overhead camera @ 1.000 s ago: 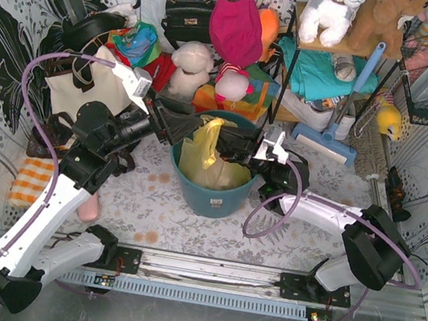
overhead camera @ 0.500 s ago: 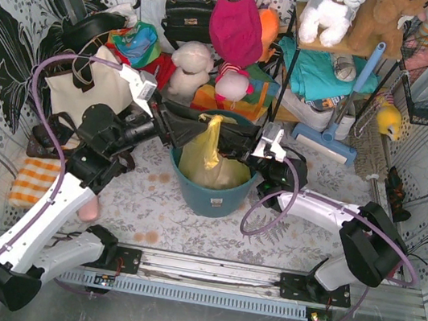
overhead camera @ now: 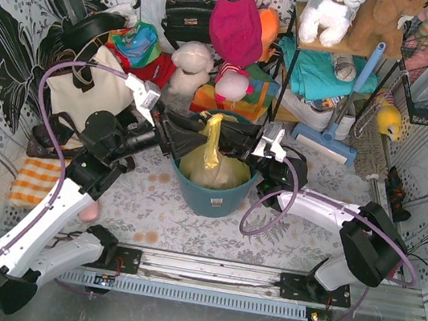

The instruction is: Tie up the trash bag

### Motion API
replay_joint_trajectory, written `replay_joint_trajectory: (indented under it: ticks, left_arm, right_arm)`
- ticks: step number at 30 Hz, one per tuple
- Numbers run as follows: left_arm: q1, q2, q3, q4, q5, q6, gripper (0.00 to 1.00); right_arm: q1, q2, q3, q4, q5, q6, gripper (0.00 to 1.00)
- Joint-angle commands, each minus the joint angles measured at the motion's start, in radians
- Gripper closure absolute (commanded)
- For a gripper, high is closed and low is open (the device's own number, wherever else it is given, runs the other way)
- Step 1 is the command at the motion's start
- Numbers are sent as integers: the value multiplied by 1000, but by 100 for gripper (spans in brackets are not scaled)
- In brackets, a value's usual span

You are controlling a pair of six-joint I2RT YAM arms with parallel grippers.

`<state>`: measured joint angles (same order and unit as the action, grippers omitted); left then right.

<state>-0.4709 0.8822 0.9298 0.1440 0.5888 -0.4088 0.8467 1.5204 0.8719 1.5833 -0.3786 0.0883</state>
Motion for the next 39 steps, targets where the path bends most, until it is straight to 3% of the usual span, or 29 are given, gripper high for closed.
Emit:
replay_joint_trajectory:
  ticks: [1,14,24,30,39]
  left_arm:
    - [-4,-43,55,-13,-82,30,43]
    - [-4,19,176,1,-212,9,44]
    - [-5,74,174,13,-176,-28,44]
    - [-4,70,160,14,-169,-32,53]
    - [-4,47,134,-1,-166,-41,47]
  right_arm:
    - [2,6,33,99,-12,-8,100]
    - [2,9,35,100,-14,0,100]
    - [2,9,38,99,-8,-2,100]
    - [1,11,42,99,-8,-2,100]
    - [2,10,43,99,3,-7,100]
